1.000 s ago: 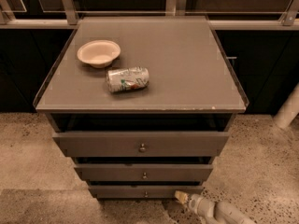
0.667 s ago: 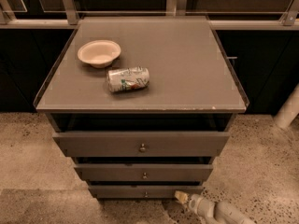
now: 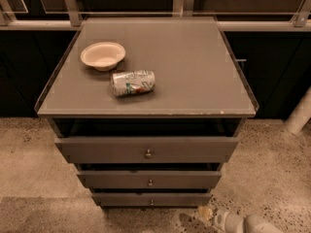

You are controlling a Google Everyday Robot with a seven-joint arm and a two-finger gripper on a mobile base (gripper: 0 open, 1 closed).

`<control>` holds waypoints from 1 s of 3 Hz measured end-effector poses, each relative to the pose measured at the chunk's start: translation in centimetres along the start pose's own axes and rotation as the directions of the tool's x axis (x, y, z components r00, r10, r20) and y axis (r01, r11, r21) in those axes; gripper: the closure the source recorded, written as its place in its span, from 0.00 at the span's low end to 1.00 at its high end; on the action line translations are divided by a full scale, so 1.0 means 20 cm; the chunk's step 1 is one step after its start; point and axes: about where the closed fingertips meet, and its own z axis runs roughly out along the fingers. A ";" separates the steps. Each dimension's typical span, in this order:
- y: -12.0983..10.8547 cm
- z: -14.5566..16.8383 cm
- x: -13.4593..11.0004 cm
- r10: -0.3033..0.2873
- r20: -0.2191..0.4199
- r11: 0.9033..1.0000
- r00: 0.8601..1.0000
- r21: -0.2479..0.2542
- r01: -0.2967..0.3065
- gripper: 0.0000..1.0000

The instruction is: Close bottom drawer

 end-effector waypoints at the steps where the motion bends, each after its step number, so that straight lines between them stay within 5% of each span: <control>1: -0.06 -0.26 0.01 0.008 -0.004 0.999 1.000 0.040 -0.008 1.00; 3: -0.06 -0.27 0.00 0.006 -0.003 0.999 1.000 0.042 -0.006 0.57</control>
Offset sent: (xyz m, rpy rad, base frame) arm -0.0254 -0.0332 0.0194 -0.0248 0.0191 -0.0175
